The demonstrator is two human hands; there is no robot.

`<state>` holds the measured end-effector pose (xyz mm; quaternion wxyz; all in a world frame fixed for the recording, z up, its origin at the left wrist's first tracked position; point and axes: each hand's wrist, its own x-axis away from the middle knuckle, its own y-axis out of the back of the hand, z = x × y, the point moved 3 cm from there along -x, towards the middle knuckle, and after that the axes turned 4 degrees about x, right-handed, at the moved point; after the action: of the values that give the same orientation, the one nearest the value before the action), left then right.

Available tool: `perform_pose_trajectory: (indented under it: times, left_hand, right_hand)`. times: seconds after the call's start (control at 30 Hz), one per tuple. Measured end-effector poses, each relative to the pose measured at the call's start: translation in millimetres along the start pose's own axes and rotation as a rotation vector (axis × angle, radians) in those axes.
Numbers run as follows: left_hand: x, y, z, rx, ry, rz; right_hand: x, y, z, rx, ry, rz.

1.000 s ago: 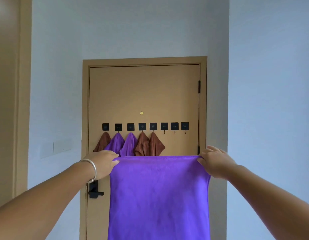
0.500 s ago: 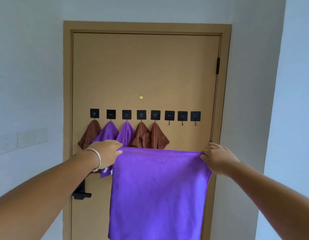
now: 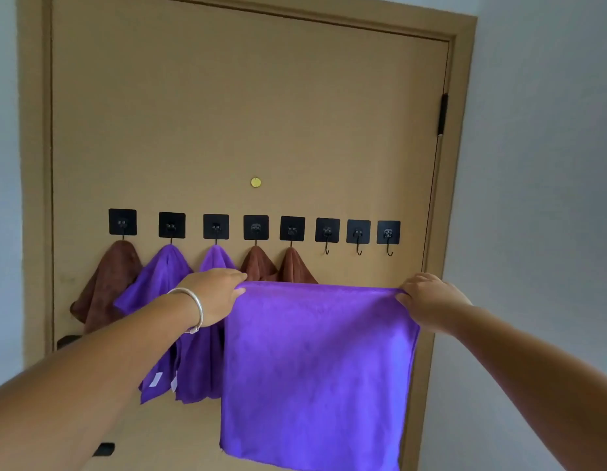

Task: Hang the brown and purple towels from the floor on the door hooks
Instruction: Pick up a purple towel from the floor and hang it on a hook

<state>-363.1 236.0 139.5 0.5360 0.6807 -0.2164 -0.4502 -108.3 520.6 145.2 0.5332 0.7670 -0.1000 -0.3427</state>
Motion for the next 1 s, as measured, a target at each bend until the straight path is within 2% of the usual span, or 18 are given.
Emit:
perform_pose_trajectory:
  times: [0.27, 0.4, 0.53, 0.63, 0.83, 1.0]
  left_hand:
    - [-80.6, -20.6, -0.5, 0.017, -0.025, -0.102]
    - [-117.0, -21.9, -10.1, -0.028, -0.040, -0.215]
    - [-142.7, -26.7, -20.8, -0.177, -0.166, -0.246]
    - [-160.0, -33.1, -17.6, -0.327, -0.178, -0.247]
    - [-182.6, -29.6, -10.3, -0.221, -0.054, -0.285]
    - [-197.2, -29.6, -27.0, -0.332, 0.022, -0.225]
  right_hand:
    - [-88.1, -24.6, -19.2, -0.095, -0.008, -0.047]
    - [-130.4, -30.3, -30.4, -0.236, 0.006, -0.181]
    - [-164.1, -41.7, -35.1, -0.368, 0.058, -0.264]
    - [-181.2, -48.3, -36.1, -0.356, 0.135, -0.330]
    - [-195.7, -42.6, -26.3, -0.095, 0.462, -0.393]
    - [-211.5, -37.9, -0.4, 0.051, 0.407, -0.350]
